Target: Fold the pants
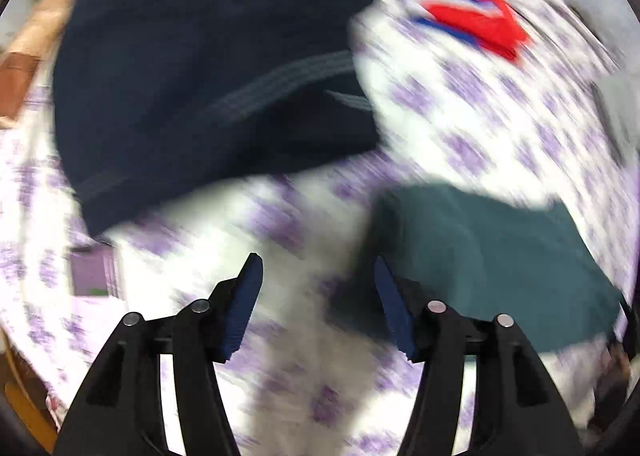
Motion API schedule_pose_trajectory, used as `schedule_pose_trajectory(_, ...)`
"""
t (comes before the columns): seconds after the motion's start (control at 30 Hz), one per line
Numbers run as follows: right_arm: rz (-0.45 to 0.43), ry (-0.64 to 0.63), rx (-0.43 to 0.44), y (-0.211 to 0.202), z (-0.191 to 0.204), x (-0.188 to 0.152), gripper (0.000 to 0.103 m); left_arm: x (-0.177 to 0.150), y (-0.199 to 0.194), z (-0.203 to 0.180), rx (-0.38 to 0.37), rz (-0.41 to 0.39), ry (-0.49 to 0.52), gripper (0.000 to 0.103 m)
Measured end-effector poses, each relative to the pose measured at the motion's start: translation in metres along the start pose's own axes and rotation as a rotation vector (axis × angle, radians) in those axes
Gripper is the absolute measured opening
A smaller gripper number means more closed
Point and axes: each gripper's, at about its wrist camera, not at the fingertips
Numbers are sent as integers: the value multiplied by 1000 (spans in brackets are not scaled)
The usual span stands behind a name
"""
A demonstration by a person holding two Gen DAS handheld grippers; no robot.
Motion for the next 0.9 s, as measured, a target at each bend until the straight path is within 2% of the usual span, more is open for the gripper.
schedule_pose_trajectory(0.03, 1, 0, -1, 0, 0, 0, 89, -8, 6, -9, -42, 32, 14, 57)
schedule_pose_trajectory(0.17, 0, -2, 4, 0, 1, -2, 89, -20, 24, -23, -85, 89, 18, 55)
schedule_pose_trajectory(0.23, -1, -4, 8, 1, 1, -2, 89, -21, 33, -27, -109, 123, 1, 38)
schedule_pose_trajectory(0.3, -4, -7, 12, 1, 0, -3, 89, -20, 38, -29, -124, 147, -24, 33)
schedule_pose_trajectory(0.43, -9, -12, 20, 1, -2, -4, 89, -22, 40, -30, -126, 154, -80, 33)
schedule_pose_trajectory(0.9, -18, -20, 25, -2, -3, -9, 90, -4, 27, -30, -99, 128, -43, 33)
Point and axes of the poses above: each gripper's, at about its wrist camera, not at the fingertips, and y roughly the way its jaws point, z to its left, x to its top, and after that the axes turned 3 degrees about -x, right-handed
